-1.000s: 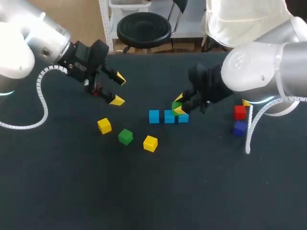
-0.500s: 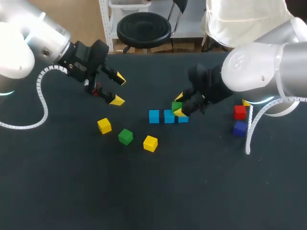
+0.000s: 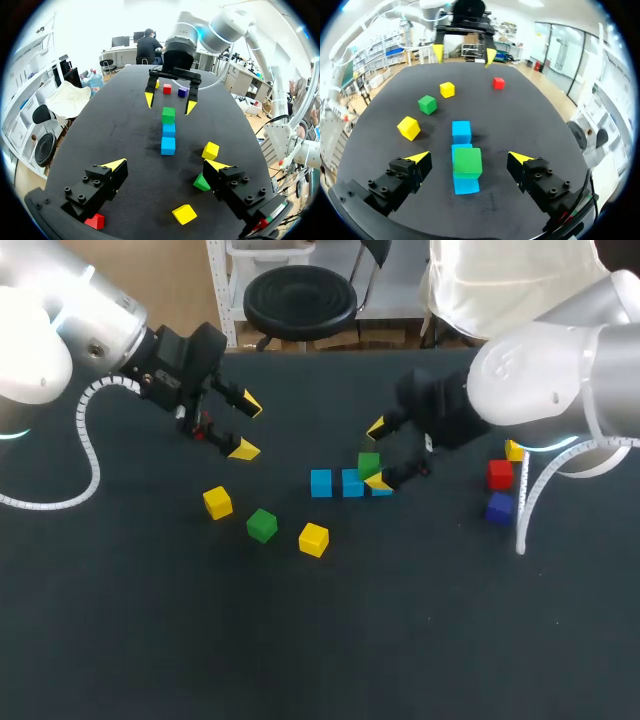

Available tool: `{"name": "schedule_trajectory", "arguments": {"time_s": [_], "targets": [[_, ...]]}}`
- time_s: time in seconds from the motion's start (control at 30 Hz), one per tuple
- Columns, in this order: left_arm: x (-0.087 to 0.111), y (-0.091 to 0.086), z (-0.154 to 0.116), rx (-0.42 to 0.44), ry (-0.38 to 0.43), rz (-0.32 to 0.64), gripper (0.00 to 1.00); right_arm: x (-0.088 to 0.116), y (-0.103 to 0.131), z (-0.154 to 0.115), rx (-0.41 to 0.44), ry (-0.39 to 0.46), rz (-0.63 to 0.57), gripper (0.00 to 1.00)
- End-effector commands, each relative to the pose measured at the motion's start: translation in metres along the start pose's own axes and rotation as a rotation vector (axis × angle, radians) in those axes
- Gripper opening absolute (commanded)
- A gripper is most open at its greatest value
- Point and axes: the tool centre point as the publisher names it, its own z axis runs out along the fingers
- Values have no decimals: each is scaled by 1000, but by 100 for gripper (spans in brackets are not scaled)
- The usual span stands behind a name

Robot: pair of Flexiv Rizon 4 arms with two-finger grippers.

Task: Place the blue cubes, place green cubes on the blue cubes, place the yellow cubes on the green cubes, then place the red cubes on the yellow cubes, and place purple cube on the red cubes.

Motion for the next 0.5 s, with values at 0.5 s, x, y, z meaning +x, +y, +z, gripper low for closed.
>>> {"name": "schedule_trajectory", "arguments": {"time_s": [0.5], "targets": [[0, 0, 0, 1, 1, 1, 100, -6, 21, -70, -16, -66, -194, 100]]}}
